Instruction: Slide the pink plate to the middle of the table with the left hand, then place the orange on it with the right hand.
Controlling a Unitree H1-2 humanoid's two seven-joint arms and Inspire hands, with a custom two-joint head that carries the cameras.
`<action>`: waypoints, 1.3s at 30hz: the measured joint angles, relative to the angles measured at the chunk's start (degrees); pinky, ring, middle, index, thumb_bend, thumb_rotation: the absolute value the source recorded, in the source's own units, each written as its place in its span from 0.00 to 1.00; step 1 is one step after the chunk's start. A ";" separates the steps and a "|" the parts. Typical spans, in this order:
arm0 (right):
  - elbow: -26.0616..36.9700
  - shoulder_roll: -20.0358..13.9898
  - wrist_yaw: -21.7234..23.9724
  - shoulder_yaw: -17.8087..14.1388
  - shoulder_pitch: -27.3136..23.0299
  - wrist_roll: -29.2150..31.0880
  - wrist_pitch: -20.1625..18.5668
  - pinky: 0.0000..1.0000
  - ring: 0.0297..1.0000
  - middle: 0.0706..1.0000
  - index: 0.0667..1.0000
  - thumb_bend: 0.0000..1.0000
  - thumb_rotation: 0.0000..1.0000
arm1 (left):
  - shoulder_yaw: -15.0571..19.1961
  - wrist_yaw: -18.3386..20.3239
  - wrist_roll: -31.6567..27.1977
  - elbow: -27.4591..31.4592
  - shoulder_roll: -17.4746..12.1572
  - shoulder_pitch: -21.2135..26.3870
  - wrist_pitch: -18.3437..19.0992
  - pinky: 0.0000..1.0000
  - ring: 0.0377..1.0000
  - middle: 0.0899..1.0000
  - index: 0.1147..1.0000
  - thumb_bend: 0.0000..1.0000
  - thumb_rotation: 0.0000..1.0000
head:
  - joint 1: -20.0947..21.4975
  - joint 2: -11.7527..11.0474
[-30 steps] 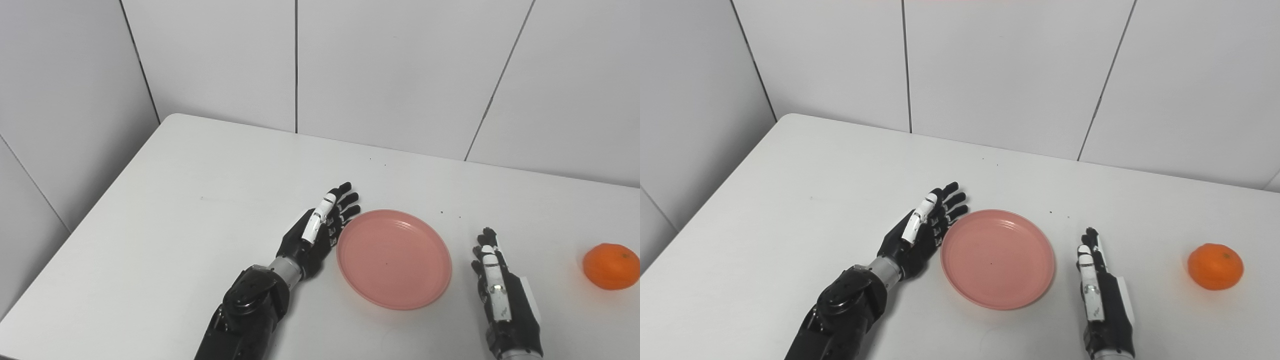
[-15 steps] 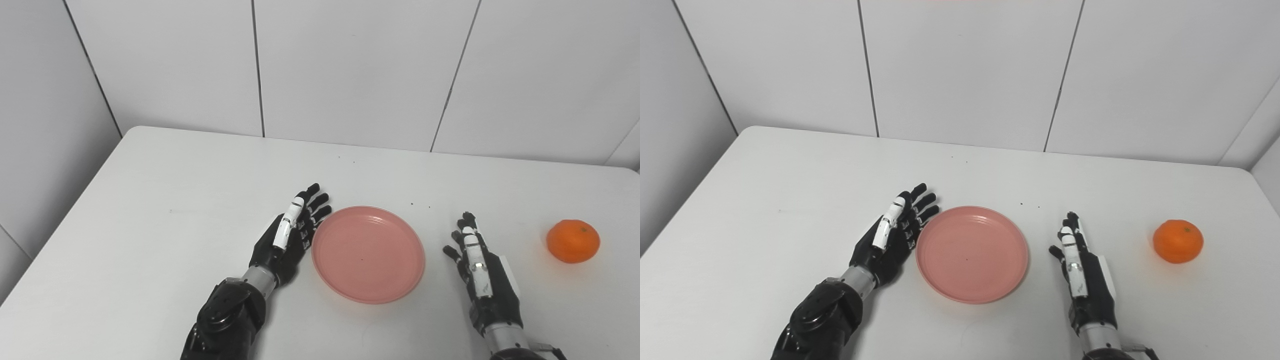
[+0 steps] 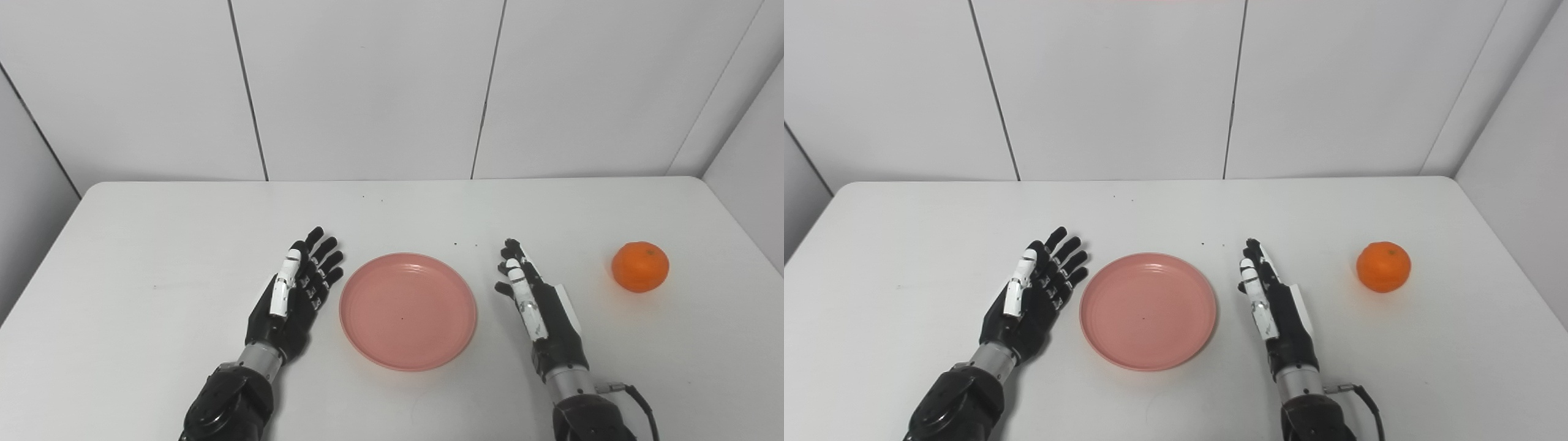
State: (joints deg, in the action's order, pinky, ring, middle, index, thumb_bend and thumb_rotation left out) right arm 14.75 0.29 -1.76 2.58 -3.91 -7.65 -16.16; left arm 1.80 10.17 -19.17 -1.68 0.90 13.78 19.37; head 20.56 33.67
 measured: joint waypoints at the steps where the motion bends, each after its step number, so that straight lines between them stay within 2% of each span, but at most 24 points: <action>1: 0.28 -0.23 0.00 0.00 -0.27 -0.21 -0.01 0.85 0.87 0.88 0.88 0.26 1.00 | 0.36 0.11 -0.53 -0.41 -0.02 0.24 -0.15 0.98 0.95 0.96 0.95 0.35 1.00 | 0.53 -0.44; 4: 2.07 -0.94 0.00 0.07 -1.10 -1.88 -0.02 0.83 0.86 0.87 0.88 0.27 1.00 | 1.63 0.92 -1.79 -2.29 -0.05 1.15 -1.11 0.98 0.95 0.95 0.95 0.34 1.00 | 1.58 -1.49; 6: 2.51 -1.89 -0.15 0.47 -1.78 -4.63 -0.04 0.82 0.86 0.88 0.88 0.33 0.90 | 1.99 1.21 -1.88 -3.33 -0.16 1.49 -2.13 0.98 0.96 0.96 0.96 0.34 1.00 | 2.55 -2.28; 7: 2.83 -2.56 -0.29 0.81 -2.02 -6.52 -0.07 0.81 0.86 0.88 0.88 0.36 0.86 | 2.09 1.45 -1.88 -3.78 -0.16 1.58 -2.67 0.99 0.96 0.96 0.96 0.34 1.00 | 2.73 -2.38; 10: 4.76 -4.01 -0.90 1.78 -2.14 -12.58 -0.22 0.79 0.84 0.86 0.88 0.47 0.85 | 2.31 2.23 -2.22 -4.82 -0.25 1.60 -4.31 0.99 0.97 0.97 0.97 0.33 1.00 | 5.20 -3.52; 15: 8.10 -5.71 -1.51 2.25 -2.72 -22.62 -0.39 0.80 0.86 0.88 0.89 0.54 0.79 | 2.86 4.23 -3.79 -6.58 -1.29 2.05 -5.29 1.00 0.98 0.98 0.99 0.33 1.00 | 8.79 -4.92; 19: 8.63 -6.75 -2.65 0.94 -2.94 -27.21 -0.31 0.79 0.85 0.88 0.89 0.64 0.64 | 3.89 4.83 -5.51 -7.33 -1.82 2.33 -5.36 1.00 0.98 0.99 1.00 0.31 1.00 | 10.82 -6.25; 21: 9.05 -7.52 -3.42 0.34 -2.90 -29.93 -0.28 0.79 0.85 0.88 0.89 0.65 0.62 | 4.35 4.89 -6.11 -7.40 -1.91 2.34 -5.36 1.00 0.98 0.99 1.00 0.30 1.00 | 11.34 -6.60; 25: 11.00 -9.04 -4.10 -1.12 -3.01 -34.78 -0.27 0.78 0.85 0.87 0.89 0.69 0.51 | 4.46 4.89 -6.64 -7.51 -2.16 2.34 -5.33 1.00 0.99 1.00 1.00 0.30 1.00 | 12.49 -7.04; 29: 11.49 -9.95 -5.24 -2.95 -3.04 -37.73 -0.23 0.79 0.86 0.88 0.89 0.75 0.47 | 4.57 4.89 -6.94 -7.54 -2.21 2.36 -5.27 1.00 1.00 1.00 1.00 0.29 1.00 | 13.72 -7.74; 33: 11.78 -11.13 -5.70 -4.79 -3.36 -40.27 -0.25 0.79 0.86 0.90 0.91 0.78 0.48 | 4.45 5.54 -7.41 -7.86 -2.70 2.46 -5.28 1.00 1.00 1.00 1.00 0.29 1.00 | 14.07 -7.74; 36: 12.98 -11.84 -4.94 -6.21 -3.48 -42.20 -0.61 0.75 0.84 0.91 0.92 0.80 0.48 | 4.36 5.68 -7.41 -7.82 -2.84 2.45 -5.27 1.00 1.00 1.00 1.00 0.29 1.00 | 14.25 -7.74; 39: 14.52 -12.18 -3.39 -7.52 -4.00 -44.23 -1.24 0.76 0.86 0.91 0.92 0.82 0.46 | 4.39 5.65 -7.41 -7.67 -2.93 2.44 -5.04 1.00 1.00 1.00 1.00 0.29 1.00 | 14.69 -7.39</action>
State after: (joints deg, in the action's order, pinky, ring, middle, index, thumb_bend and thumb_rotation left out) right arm 29.27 -11.89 -5.15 -4.95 -7.91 -51.88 -17.40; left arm 6.19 15.83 -26.58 -9.35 -2.03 16.22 14.33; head 35.24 26.28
